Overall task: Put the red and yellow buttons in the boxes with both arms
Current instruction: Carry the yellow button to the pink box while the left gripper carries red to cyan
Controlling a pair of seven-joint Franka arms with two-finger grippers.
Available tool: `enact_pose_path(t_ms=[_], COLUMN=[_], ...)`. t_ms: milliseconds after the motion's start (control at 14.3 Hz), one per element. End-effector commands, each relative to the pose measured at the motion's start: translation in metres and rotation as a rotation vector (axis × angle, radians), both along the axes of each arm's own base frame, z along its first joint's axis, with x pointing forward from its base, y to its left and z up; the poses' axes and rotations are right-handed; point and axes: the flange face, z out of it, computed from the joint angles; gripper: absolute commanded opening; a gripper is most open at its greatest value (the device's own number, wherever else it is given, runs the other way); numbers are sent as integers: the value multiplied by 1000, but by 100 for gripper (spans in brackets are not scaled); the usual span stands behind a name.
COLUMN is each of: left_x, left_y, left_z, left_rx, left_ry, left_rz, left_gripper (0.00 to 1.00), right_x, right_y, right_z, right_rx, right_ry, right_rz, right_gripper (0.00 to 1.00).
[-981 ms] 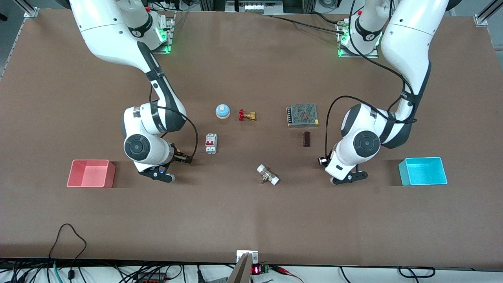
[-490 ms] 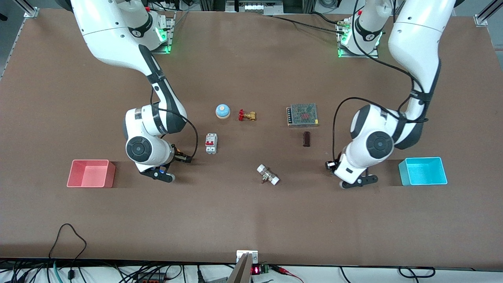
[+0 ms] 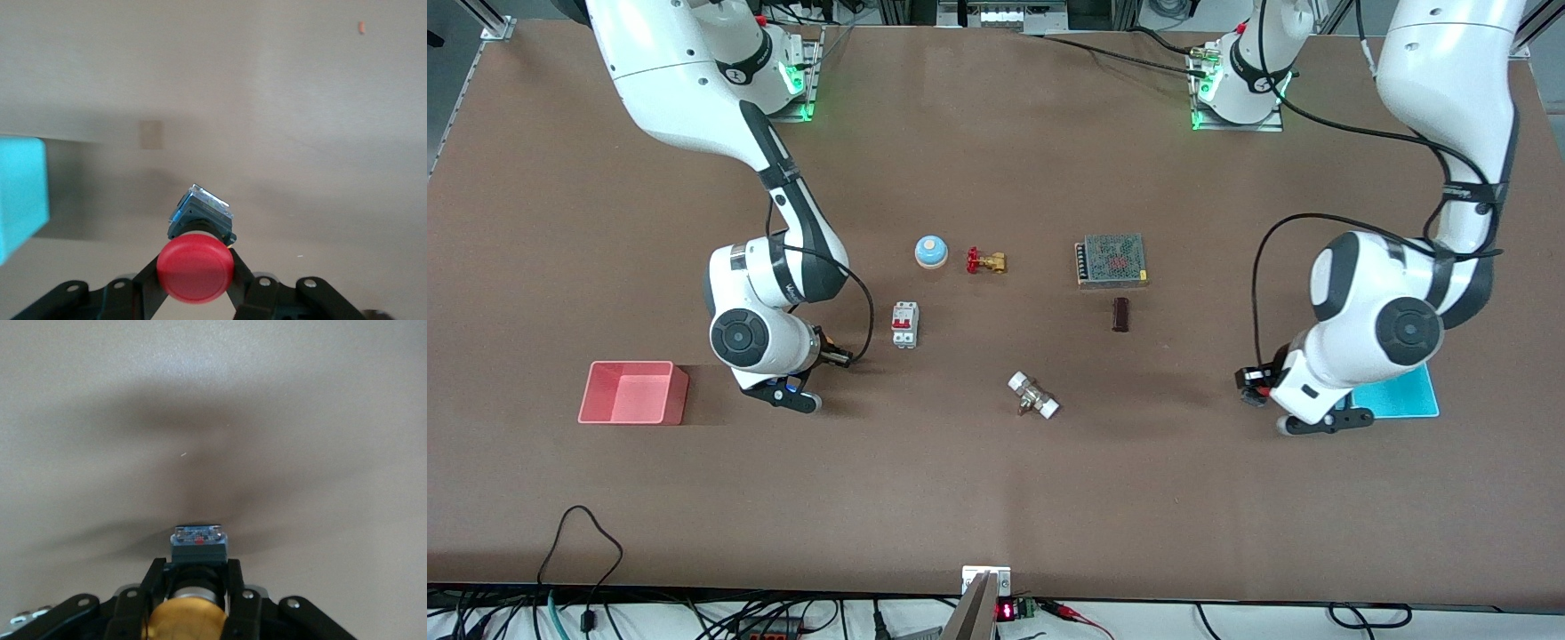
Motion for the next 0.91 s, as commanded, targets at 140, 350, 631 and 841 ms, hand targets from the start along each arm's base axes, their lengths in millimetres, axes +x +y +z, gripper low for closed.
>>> enact_pose_path(t_ms=[140,350,631,841], left_x=[-9,-14,-16,-12], left_y=[87,140,188,207], left_z=[28,31,27,1], left_rx=[-26,-42,-46,-40], left_ry=[37,33,19,13], left_rz=[-139,-214,-261,-270], left_gripper=[28,28,28,28], right_x=[18,35,52,59], right_y=[-22,-80,-194,-272], right_z=[71,118,136,114], right_rx=[22,21,46,36], right_ry=[-63,-3,19,4], right_rz=[6,66,201,319], right_gripper=[14,14,13,11])
